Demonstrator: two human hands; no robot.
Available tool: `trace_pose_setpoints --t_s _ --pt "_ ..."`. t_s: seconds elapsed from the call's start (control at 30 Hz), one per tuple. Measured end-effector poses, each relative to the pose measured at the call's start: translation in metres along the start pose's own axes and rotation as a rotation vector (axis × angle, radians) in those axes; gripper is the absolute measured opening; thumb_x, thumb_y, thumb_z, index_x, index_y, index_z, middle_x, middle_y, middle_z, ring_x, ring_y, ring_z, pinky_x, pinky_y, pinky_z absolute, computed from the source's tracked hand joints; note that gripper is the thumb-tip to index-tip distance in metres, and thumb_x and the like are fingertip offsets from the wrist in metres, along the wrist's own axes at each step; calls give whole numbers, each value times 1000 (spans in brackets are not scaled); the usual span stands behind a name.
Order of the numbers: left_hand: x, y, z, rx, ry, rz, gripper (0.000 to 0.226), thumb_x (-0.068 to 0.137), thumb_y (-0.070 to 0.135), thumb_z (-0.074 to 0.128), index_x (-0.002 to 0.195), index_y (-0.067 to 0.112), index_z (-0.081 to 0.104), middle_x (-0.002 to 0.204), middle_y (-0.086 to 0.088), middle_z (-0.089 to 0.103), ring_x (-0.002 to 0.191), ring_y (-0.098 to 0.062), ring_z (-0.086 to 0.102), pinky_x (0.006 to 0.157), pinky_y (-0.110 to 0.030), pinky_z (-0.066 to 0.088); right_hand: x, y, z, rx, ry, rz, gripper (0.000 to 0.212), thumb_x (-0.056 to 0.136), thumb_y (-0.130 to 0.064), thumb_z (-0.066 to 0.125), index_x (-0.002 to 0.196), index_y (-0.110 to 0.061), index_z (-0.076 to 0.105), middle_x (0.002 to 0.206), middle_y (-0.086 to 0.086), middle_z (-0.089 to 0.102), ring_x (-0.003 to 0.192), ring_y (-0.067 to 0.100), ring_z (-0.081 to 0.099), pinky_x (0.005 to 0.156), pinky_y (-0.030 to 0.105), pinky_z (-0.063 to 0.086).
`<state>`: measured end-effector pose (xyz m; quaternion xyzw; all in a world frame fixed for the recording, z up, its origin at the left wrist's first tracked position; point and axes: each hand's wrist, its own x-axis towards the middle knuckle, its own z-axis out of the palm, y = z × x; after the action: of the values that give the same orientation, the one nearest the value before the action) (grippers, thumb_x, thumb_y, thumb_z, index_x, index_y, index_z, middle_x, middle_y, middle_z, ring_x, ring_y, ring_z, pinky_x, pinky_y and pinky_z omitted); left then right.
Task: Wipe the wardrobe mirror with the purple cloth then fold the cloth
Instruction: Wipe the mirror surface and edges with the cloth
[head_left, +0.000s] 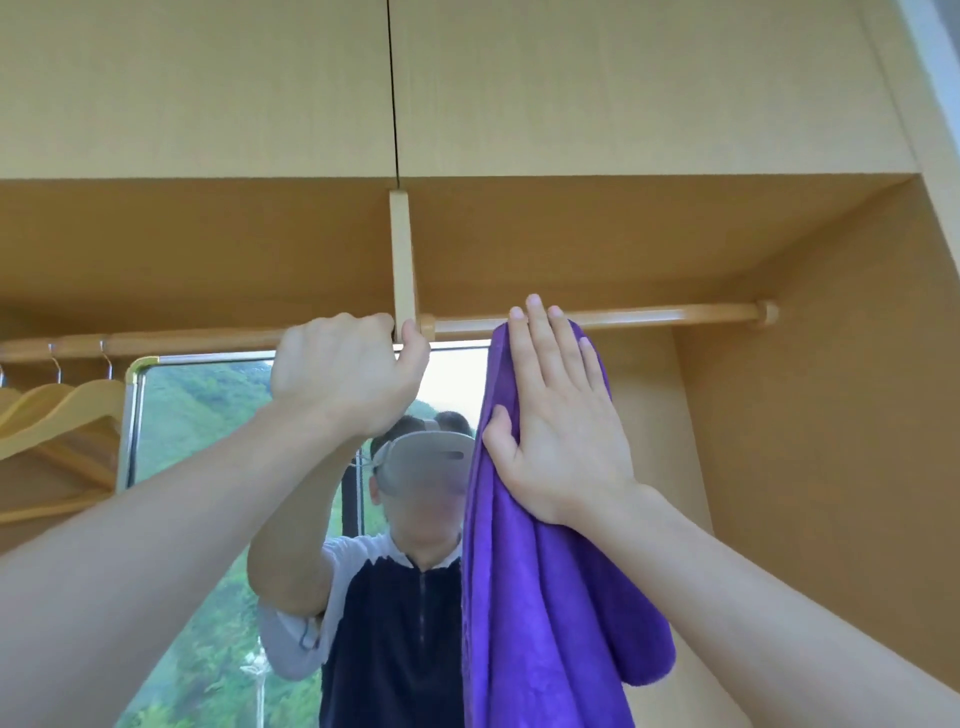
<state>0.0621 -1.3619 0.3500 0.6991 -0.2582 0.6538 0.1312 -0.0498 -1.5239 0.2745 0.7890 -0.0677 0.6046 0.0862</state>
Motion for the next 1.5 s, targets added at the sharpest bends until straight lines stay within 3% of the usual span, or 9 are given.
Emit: trace_pose_setpoints --t_s 0.23,0.53,0.73,1.07,1.2,1.5 --pt "1 3 0 31 -21 -37 67 79 54 2 70 21 60 56 -2 48 60 -32 49 51 -33 23 -38 -9 14 -4 12 22 86 91 -41 28 164 -5 -1 173 10 -10 160 23 -10 130 43 -3" --pt "0 1 -1 20 -12 -33 65 80 54 6 69 20 60 56 -2 50 57 -31 49 51 -32 25 -85 1 19 -60 -93 -88 89 91 -42 36 164 -6 1 173 9 -7 160 26 -7 129 53 11" --pt "0 3 -1 38 -3 -46 67 80 54 4 73 19 60 57 -3 50 58 -31 49 52 -33 25 -45 10 6 -92 -71 -142 89 89 -43 33 165 -9 2 174 6 -5 160 28 -4 129 51 9" --pt "1 3 -2 64 -13 -42 67 80 52 4 76 18 62 58 -4 48 60 -32 48 50 -32 19 -76 -9 23 57 15 31 88 89 -40 37 165 -9 5 174 9 -1 160 25 -6 130 47 8" --pt "-1 4 -2 48 -1 -41 66 80 52 5 74 18 61 57 -3 49 58 -31 47 51 -32 20 -104 -9 32 28 -11 11 90 89 -42 42 165 -9 6 174 9 0 161 26 -2 128 47 7" --pt "-1 4 0 43 4 -38 66 81 51 5 73 18 62 56 -3 51 51 -24 43 50 -30 22 -18 14 -2 -26 -54 -132 89 88 -41 33 165 -8 2 173 9 -9 160 24 -12 129 49 7"
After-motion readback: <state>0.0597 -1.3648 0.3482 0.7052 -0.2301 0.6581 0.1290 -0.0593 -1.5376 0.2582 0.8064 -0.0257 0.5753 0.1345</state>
